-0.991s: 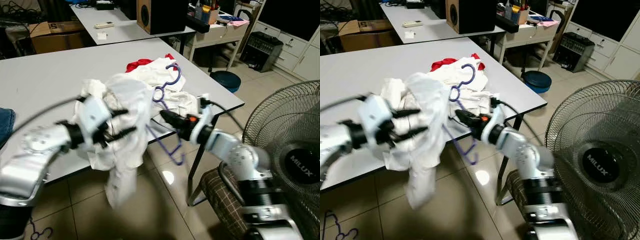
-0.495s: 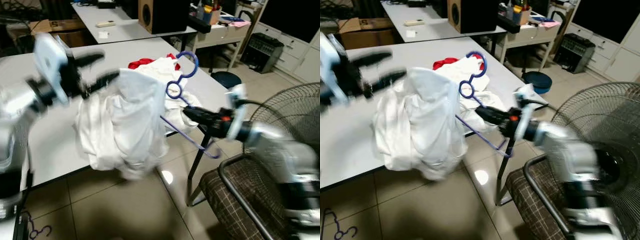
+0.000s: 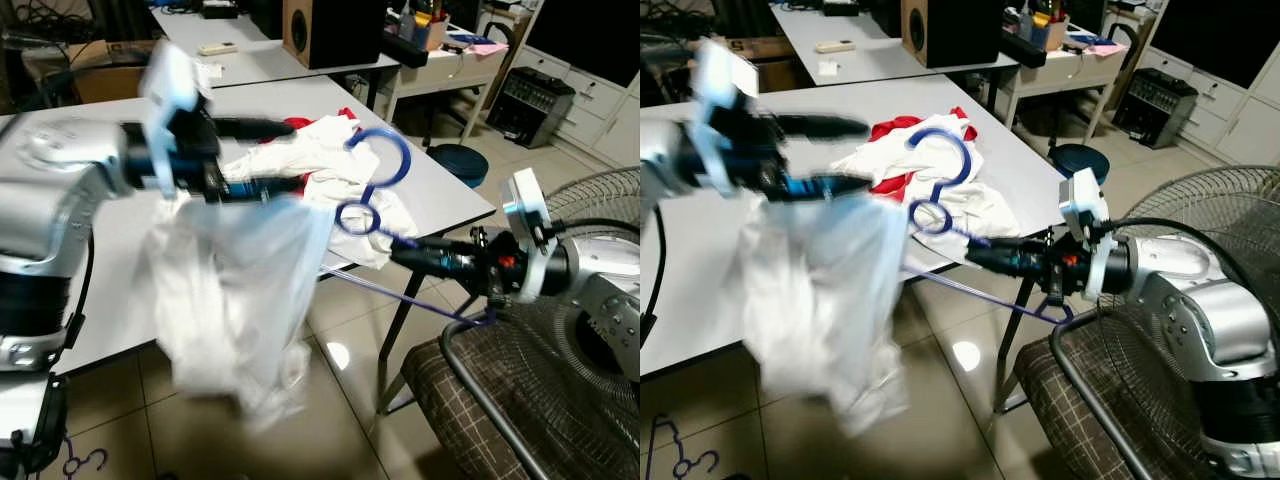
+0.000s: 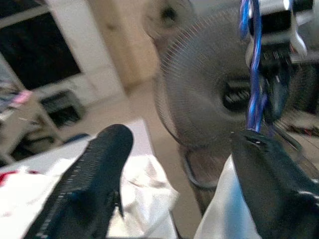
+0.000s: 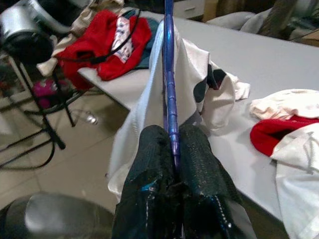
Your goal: Hang hanger
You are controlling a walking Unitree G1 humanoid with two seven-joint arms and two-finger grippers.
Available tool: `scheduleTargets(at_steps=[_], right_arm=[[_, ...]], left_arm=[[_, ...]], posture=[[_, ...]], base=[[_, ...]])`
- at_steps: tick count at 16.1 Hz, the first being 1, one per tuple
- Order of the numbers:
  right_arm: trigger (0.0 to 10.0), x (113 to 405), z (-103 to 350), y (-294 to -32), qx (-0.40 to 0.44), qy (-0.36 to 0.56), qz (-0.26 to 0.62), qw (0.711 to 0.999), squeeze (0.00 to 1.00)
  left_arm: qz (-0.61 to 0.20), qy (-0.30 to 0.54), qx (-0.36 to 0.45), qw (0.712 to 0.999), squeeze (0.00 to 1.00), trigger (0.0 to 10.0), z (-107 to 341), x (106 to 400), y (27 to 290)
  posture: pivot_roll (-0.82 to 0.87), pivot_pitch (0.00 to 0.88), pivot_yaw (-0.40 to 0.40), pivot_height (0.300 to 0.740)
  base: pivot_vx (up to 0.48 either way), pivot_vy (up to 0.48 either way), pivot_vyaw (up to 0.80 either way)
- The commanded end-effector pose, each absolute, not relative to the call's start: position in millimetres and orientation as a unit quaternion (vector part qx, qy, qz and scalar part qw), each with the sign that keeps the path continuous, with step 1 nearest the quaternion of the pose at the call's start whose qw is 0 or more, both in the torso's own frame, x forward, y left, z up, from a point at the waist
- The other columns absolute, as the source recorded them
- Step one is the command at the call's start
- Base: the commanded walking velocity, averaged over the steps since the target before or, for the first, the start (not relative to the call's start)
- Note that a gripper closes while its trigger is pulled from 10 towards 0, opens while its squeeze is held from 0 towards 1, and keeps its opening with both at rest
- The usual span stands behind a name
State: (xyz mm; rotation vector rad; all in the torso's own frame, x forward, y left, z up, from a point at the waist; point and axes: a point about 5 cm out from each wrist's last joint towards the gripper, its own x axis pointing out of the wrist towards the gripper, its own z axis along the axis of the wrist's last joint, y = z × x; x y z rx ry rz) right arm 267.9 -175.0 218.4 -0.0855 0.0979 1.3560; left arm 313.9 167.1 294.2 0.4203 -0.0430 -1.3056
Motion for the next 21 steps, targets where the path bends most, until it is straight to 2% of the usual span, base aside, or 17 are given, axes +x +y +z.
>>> scheduleTargets(at_steps=[1, 2, 6, 7, 8, 9, 11, 15, 16, 19, 21], right_arm=[[10.0, 264, 225, -176, -0.066, 0.033, 0.635, 0.769, 0.0], [10.0, 264, 227, -177, -0.074, 0.031, 0.637, 0.767, 0.0], [10.0, 264, 227, -177, -0.074, 0.031, 0.637, 0.767, 0.0], [10.0, 262, 230, -179, -0.084, 0.031, 0.638, 0.765, 0.0], [10.0, 261, 231, -182, -0.092, 0.035, 0.638, 0.764, 0.0], [10.0, 260, 231, -183, -0.093, 0.037, 0.638, 0.763, 0.0], [10.0, 260, 231, -183, -0.094, 0.038, 0.64, 0.761, 0.0], [10.0, 260, 230, -182, -0.095, 0.039, 0.644, 0.758, 0.0], [10.0, 261, 229, -180, -0.095, 0.04, 0.644, 0.758, 0.0], [10.0, 260, 228, -179, -0.099, 0.044, 0.644, 0.757, 0.0], [10.0, 260, 229, -180, -0.101, 0.044, 0.645, 0.756, 0.0]], left_arm=[[-0.617, 0.004, 0.231, 0.752, 0.02, 10.0, 293, 315, 166], [-0.631, 0.029, 0.242, 0.737, 0.0, 10.0, 288, 314, 166], [-0.631, 0.029, 0.242, 0.737, 0.0, 10.0, 288, 314, 166], [-0.647, 0.055, 0.219, 0.729, 0.0, 7.4, 284, 311, 169], [-0.663, 0.045, 0.136, 0.735, 0.0, 10.0, 291, 307, 170], [-0.666, 0.038, 0.097, 0.739, 0.0, 10.0, 295, 306, 172], [-0.67, 0.05, 0.08, 0.737, 0.0, 10.0, 292, 307, 178], [-0.676, 0.088, 0.095, 0.725, 0.0, 10.0, 276, 299, 174], [-0.68, 0.108, 0.109, 0.717, 0.0, 0.0, 266, 295, 169], [-0.679, 0.143, 0.151, 0.704, 0.0, 0.0, 251, 290, 166], [-0.669, 0.145, 0.144, 0.714, 0.0, 0.0, 252, 291, 167]], posture=[[0.01, 0.0, -0.035, 0.74], [0.01, 0.0, -0.033, 0.74], [0.01, 0.0, -0.033, 0.74], [0.01, 0.0, -0.025, 0.74], [0.01, 0.0, -0.024, 0.74], [0.01, 0.0, -0.028, 0.74], [0.01, 0.0, -0.029, 0.74], [0.02, 0.0, -0.031, 0.74], [0.01, 0.0, -0.031, 0.74], [0.01, 0.0, -0.031, 0.74], [0.01, 0.0, -0.032, 0.74]], base=[[0.0, 0.0, 0.0], [0.0, 0.0, 0.0], [0.0, 0.0, 0.0], [0.0, 0.0, 0.0], [0.0, 0.0, 0.0], [0.0, 0.0, 0.0], [0.0, 0.0, 0.0], [0.0, 0.0, 0.0], [0.0, 0.0, 0.0], [0.0, 0.0, 0.0], [0.0, 0.0, 0.0]])
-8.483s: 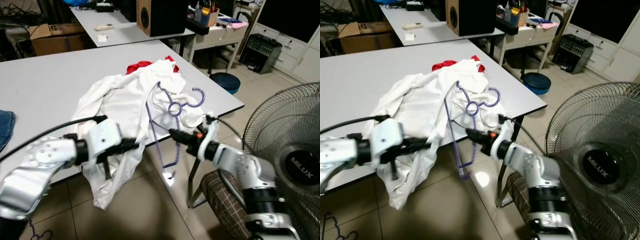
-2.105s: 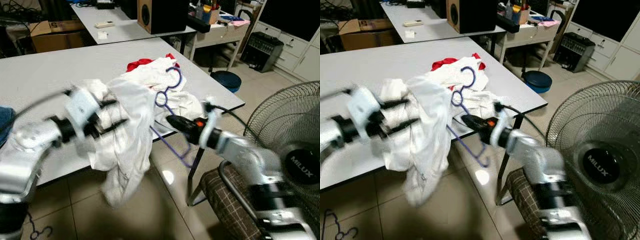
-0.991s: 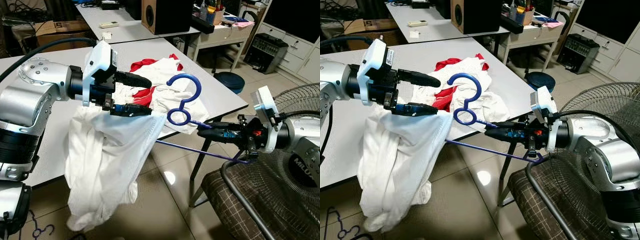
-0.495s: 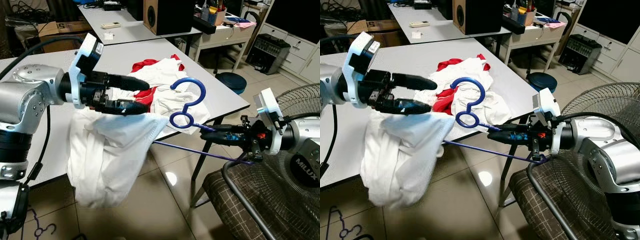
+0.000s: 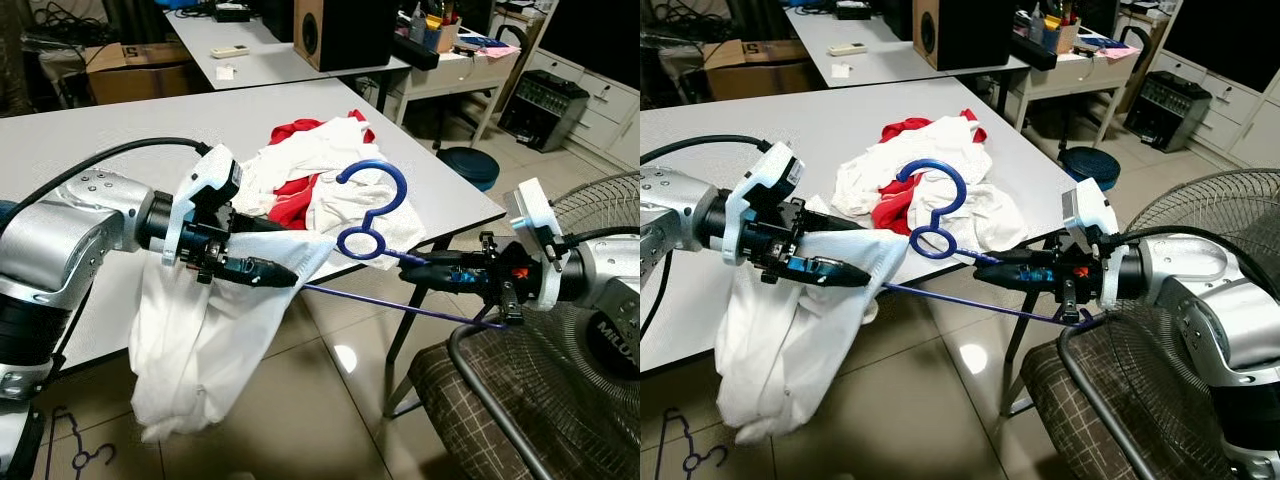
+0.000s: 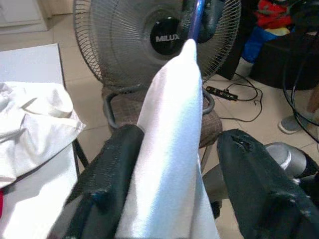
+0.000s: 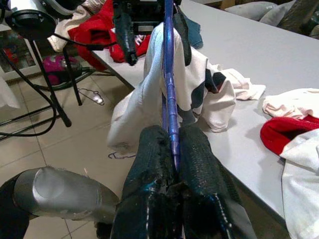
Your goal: Hang hanger
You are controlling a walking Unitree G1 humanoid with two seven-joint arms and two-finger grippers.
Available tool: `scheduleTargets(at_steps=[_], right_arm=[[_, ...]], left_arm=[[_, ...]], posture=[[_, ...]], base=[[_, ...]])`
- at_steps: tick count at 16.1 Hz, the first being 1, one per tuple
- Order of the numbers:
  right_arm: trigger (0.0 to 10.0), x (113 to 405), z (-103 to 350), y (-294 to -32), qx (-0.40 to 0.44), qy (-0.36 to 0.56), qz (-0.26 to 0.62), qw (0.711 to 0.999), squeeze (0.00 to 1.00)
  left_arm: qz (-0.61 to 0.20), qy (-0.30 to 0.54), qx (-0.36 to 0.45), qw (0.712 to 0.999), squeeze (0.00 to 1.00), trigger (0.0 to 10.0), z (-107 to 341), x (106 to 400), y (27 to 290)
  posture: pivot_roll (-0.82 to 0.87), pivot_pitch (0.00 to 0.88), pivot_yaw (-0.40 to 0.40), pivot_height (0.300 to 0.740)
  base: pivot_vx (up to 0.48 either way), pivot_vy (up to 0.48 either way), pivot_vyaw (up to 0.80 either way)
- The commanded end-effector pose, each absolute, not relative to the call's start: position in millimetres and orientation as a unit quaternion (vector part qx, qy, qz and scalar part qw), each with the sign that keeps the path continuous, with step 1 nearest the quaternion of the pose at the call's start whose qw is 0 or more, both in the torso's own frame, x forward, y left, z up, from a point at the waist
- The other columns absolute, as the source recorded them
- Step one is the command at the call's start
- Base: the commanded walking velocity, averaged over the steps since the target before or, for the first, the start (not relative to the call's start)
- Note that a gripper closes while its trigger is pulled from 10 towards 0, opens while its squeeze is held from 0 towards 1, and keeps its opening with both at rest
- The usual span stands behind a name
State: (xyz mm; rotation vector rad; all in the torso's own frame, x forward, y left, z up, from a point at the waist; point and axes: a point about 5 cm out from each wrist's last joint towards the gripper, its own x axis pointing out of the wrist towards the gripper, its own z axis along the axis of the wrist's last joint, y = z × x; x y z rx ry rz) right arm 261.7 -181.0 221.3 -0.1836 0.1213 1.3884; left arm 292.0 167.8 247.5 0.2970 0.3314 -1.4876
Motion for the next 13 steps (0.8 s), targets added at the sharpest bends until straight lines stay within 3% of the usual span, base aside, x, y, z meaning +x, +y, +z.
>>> scheduleTargets(at_steps=[1, 6, 12, 13], right_arm=[[10.0, 260.0, 228.8, -180.0, -0.104, 0.045, 0.646, 0.755, 0.0], [10.0, 260.4, 226.2, -181.2, -0.12, 0.054, 0.647, 0.751, 0.0], [10.0, 263.4, 227.2, -184.1, -0.133, 0.056, 0.645, 0.75, 0.0], [10.0, 265.2, 228.1, -185.6, -0.134, 0.054, 0.64, 0.755, 0.15]], left_arm=[[-0.667, 0.145, 0.141, 0.717, 0.0, 0.0, 252.9, 292.1, 167.6], [-0.655, 0.145, 0.143, 0.728, 0.0, 0.0, 253.7, 295.6, 170.9], [-0.671, 0.135, 0.129, 0.718, 0.0, 0.0, 255.1, 291.7, 171.5], [-0.672, 0.132, 0.126, 0.718, 0.0, 0.0, 254.3, 291.1, 172.0]], posture=[[0.01, 0.0, -0.032, 0.74], [0.01, 0.0, -0.033, 0.74], [0.0, 0.0, -0.035, 0.74], [0.0, 0.0, -0.035, 0.74]], base=[[0.0, 0.0, 0.0], [0.0, 0.0, 0.0], [0.0, 0.0, 0.0], [0.0, 0.0, 0.0]])
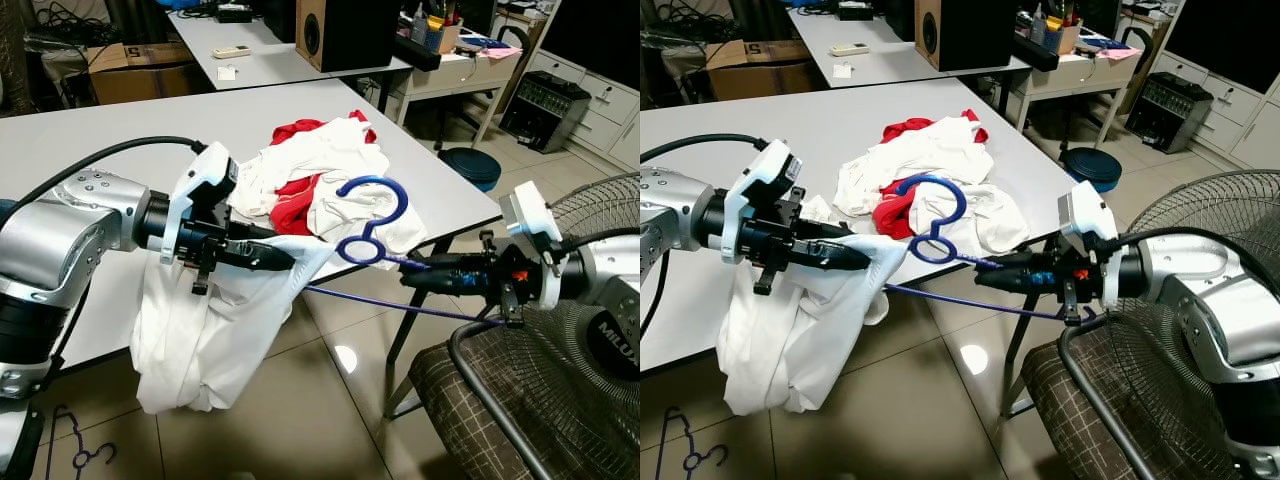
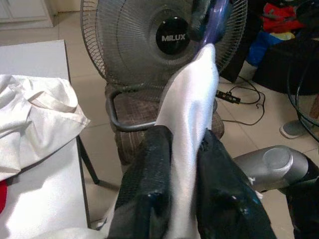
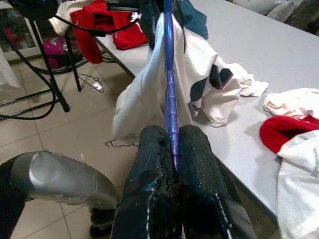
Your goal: Hang hanger
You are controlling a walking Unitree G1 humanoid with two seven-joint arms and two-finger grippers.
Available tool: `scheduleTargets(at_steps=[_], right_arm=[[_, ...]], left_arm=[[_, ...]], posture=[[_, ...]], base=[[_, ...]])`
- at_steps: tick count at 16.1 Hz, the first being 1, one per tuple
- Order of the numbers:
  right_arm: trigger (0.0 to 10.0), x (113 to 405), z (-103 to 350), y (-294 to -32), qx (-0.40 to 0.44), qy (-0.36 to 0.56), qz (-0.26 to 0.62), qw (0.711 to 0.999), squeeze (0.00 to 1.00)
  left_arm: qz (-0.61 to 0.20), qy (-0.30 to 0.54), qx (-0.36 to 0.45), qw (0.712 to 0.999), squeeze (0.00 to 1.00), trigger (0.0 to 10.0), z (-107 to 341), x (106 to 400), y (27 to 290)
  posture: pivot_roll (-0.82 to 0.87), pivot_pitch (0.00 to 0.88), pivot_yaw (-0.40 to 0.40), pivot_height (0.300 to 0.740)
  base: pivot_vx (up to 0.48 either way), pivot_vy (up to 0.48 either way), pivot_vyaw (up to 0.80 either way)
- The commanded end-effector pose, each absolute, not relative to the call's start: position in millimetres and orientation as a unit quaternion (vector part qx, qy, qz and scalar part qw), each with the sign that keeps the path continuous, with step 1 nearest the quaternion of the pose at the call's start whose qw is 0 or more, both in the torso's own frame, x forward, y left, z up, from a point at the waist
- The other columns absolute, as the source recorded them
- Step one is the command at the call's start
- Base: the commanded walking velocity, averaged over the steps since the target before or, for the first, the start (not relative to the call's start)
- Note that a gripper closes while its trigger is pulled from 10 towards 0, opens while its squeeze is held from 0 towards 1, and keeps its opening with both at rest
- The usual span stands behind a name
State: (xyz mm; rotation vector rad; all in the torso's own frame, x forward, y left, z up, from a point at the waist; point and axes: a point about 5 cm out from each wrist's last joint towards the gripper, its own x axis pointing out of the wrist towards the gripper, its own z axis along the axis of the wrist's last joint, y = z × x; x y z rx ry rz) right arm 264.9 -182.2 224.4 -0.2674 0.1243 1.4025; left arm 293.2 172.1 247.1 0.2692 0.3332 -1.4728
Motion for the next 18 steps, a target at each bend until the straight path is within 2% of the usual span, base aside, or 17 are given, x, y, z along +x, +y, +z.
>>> scheduleTargets(at_steps=[1, 2, 5, 6, 7, 10, 11, 13, 18], right_arm=[[10.0, 268, 230, -187, -0.132, 0.053, 0.631, 0.763, 1.0], [10.0, 272, 231, -189, -0.128, 0.051, 0.622, 0.771, 1.0], [10.0, 274, 254, -208, -0.103, 0.004, 0.591, 0.8, 1.0], [10.0, 267, 271, -219, -0.075, -0.042, 0.583, 0.808, 1.0], [10.0, 262, 280, -224, -0.054, -0.069, 0.579, 0.811, 1.0], [10.0, 256, 289, -223, -0.018, -0.108, 0.574, 0.811, 1.0], [10.0, 252, 291, -218, 0.002, -0.124, 0.576, 0.808, 1.0], [10.0, 248, 258, -185, -0.01, -0.071, 0.588, 0.806, 1.0], [10.0, 263, 197, -132, -0.036, -0.004, 0.553, 0.832, 1.0]], left_arm=[[-0.671, 0.132, 0.124, 0.719, 0.0, 0.0, 253, 291, 173], [-0.669, 0.131, 0.122, 0.722, 0.0, 0.0, 252, 290, 175], [-0.627, 0.13, 0.122, 0.758, 0.0, 0.0, 244, 293, 188], [-0.585, 0.119, 0.112, 0.794, 0.0, 0.0, 242, 299, 197], [-0.557, 0.109, 0.106, 0.816, 0.0, 0.0, 241, 303, 202], [-0.55, 0.099, 0.094, 0.824, 0.0, 0.0, 239, 302, 205], [-0.547, 0.094, 0.092, 0.826, 0.0, 0.0, 238, 301, 207], [-0.539, 0.055, 0.059, 0.838, 0.0, 0.0, 252, 307, 206], [-0.573, 0.022, 0.055, 0.818, 0.0, 0.0, 273, 304, 189]], posture=[[0.0, 0.0, -0.033, 0.74], [0.0, 0.0, -0.033, 0.74], [0.01, 0.0, -0.039, 0.74], [0.01, 0.0, -0.036, 0.74], [0.01, 0.0, -0.032, 0.74], [0.01, 0.0, -0.022, 0.74], [0.01, 0.0, -0.015, 0.74], [0.01, 0.0, -0.003, 0.74], [0.02, 0.0, 0.005, 0.74]], base=[[0.0, 0.0, 0.0], [0.0, 0.0, 0.0], [0.0, 0.0, 0.0], [0.0, 0.0, 0.0], [0.0, 0.0, 0.0], [0.0, 0.0, 0.0], [0.0, 0.0, 0.0], [0.0, 0.0, 0.0], [0.0, 0.0, 0.0]])
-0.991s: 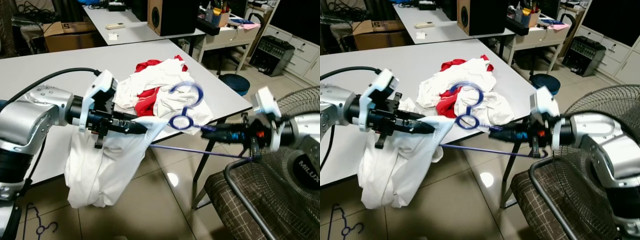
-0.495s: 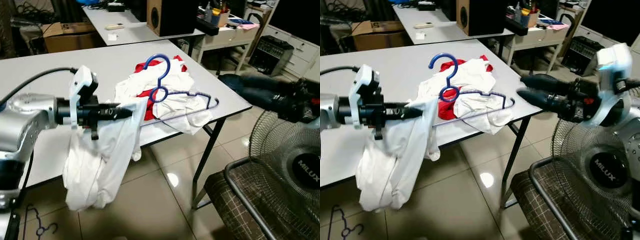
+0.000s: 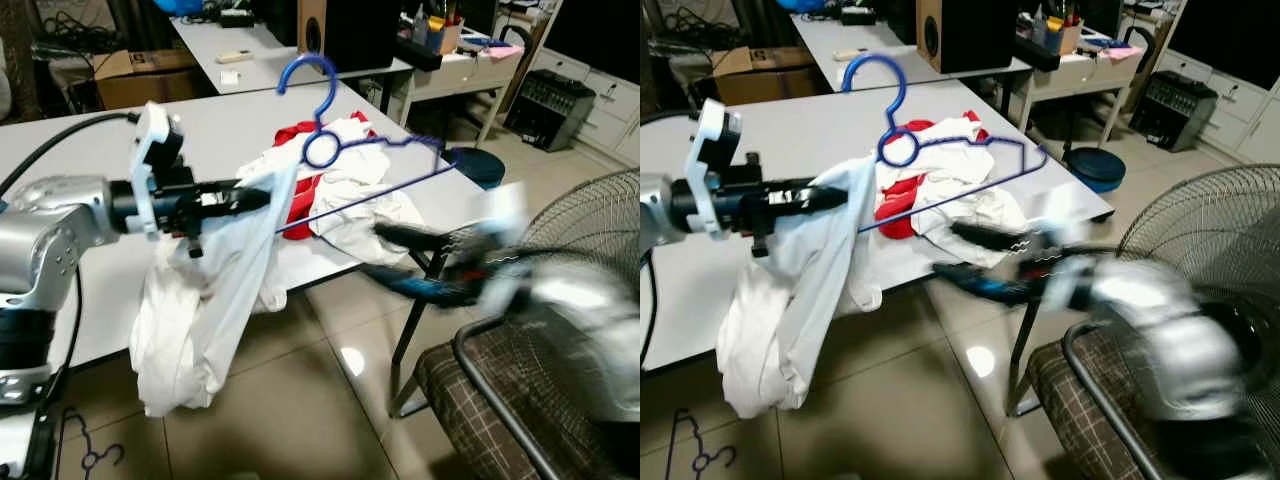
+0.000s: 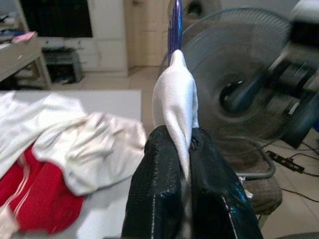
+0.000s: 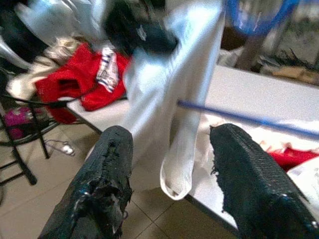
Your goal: Hang hanger
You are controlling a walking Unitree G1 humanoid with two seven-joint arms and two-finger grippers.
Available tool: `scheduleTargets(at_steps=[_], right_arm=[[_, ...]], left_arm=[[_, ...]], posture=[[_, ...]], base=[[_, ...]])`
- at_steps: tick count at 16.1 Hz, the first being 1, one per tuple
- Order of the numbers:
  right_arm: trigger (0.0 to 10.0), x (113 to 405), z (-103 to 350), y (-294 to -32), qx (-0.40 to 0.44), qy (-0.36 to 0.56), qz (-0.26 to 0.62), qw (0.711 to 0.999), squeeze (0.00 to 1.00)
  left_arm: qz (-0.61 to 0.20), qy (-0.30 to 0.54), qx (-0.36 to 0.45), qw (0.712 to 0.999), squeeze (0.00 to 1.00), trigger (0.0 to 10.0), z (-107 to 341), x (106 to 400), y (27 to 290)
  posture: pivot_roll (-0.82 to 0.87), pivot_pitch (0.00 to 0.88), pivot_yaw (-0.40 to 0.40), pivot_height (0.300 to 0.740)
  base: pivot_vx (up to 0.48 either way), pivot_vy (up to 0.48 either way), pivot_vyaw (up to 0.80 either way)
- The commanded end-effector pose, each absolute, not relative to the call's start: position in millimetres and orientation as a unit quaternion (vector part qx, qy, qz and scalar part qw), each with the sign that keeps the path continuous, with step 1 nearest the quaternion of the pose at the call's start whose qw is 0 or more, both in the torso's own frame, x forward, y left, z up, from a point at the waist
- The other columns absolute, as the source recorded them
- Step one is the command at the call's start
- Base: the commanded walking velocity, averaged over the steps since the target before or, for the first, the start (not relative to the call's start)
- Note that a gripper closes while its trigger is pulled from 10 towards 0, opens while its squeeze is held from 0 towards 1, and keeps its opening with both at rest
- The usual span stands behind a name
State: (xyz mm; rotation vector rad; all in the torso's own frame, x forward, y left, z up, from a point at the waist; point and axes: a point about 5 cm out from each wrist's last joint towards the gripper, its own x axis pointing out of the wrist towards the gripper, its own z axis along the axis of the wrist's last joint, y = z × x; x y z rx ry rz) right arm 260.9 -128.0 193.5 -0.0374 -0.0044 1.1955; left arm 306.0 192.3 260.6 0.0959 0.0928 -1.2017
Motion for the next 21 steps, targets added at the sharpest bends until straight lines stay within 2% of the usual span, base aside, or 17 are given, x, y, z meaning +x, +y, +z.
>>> scheduleTargets(at_steps=[1, 2, 3, 7, 9, 10, 14, 21], right_arm=[[10.0, 270, 186, -126, -0.031, 0.002, 0.534, 0.845, 1.0], [10.0, 272, 182, -123, -0.022, 0.005, 0.53, 0.848, 1.0], [10.0, 276, 176, -118, -0.009, 0.011, 0.529, 0.848, 0.0], [10.0, 295, 147, -112, 0.0, 0.083, 0.476, 0.876, 0.0], [10.0, 306, 135, -105, 0.08, 0.11, 0.458, 0.879, 0.0], [10.0, 308, 134, -103, 0.093, 0.112, 0.454, 0.879, 0.0], [10.0, 316, 134, -88, 0.142, 0.113, 0.472, 0.863, 0.0], [10.0, 328, 119, -63, 0.139, 0.168, 0.479, 0.85, 0.0]], left_arm=[[-0.582, 0.012, 0.053, 0.812, 0.0, 0.0, 277, 303, 182], [-0.585, 0.008, 0.052, 0.809, 0.0, 0.0, 279, 303, 179], [-0.596, 0.002, 0.047, 0.802, 0.0, 0.0, 282, 302, 173], [-0.612, -0.014, 0.039, 0.79, 0.0, 0.0, 293, 298, 162], [-0.623, -0.029, 0.036, 0.781, 0.0, 0.0, 304, 292, 157], [-0.626, -0.032, 0.036, 0.778, 0.0, 0.0, 306, 290, 156], [-0.635, -0.037, 0.039, 0.771, 0.0, 0.0, 310, 284, 149], [-0.653, -0.041, 0.028, 0.755, 0.0, 0.0, 313, 276, 133]], posture=[[0.02, 0.0, 0.006, 0.74], [0.03, 0.0, 0.005, 0.74], [0.03, 0.0, 0.004, 0.74], [0.03, 0.0, -0.005, 0.74], [0.04, 0.0, -0.016, 0.74], [0.04, 0.0, -0.02, 0.74], [0.06, 0.0, -0.033, 0.74], [0.07, 0.0, -0.041, 0.74]], base=[[0.0, 0.0, 0.0], [0.0, 0.0, 0.0], [0.0, 0.0, 0.0], [0.0, 0.0, 0.0], [0.0, 0.0, 0.0], [0.0, 0.0, 0.0], [0.0, 0.0, 0.0], [0.0, 0.0, 0.0]])
